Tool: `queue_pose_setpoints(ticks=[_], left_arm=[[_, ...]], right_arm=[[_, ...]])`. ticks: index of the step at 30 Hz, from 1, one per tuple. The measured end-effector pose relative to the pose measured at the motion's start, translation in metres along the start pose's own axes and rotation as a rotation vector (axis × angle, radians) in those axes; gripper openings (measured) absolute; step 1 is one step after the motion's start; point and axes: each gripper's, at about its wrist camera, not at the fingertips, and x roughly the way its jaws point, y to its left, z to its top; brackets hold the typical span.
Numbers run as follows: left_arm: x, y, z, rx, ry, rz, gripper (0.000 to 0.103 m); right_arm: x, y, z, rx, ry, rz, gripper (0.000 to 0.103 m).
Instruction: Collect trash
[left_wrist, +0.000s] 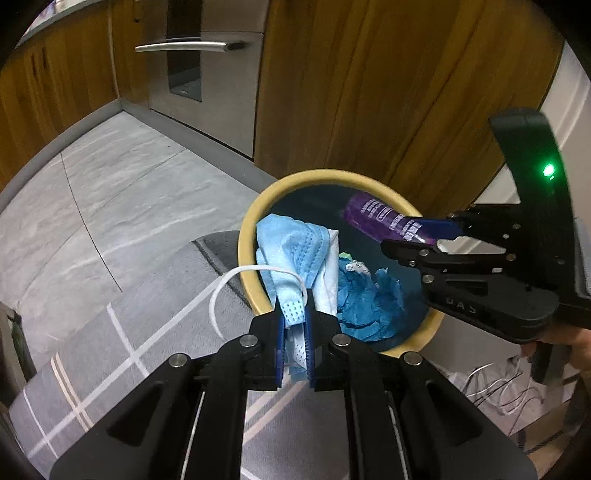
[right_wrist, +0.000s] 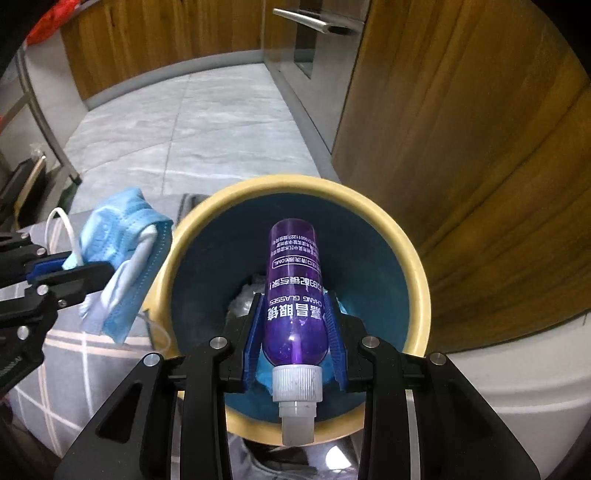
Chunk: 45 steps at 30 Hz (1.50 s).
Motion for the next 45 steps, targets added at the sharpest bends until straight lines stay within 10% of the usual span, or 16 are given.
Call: queue_pose_setpoints(ticks=[8,12,20,27,45], left_arm=[[0.022,0.001,0.011,-0.008,0.002,0.004,0.012],[0.015,0.001,0.011,-0.012,-0.022,0.030,0.049],[-0.036,0.014,-0.012,-0.081,-0.065,0.035,0.056],[-0.095,0.002,-0.049,-0.024,-0.124,0.112,0.095],[-0.137,-0.010,-0.095,0.009,-0.221,0.164,0.097]], right_arm=[[0.015,-0.007,-0.002,0.007,0.027,-0.029,0.034],[0.014,0.000,-0.002,-0.014,0.022,-0.028,0.052],[-0.028,0.006,-0.019,0.066,-0.017,0.032,0.065],[-0.078,0.024,-0.048,0.174,-0.082,0.040,0.088],[-0.133,0.048,-0.097,0.220,-0.202,-0.037,0.097]])
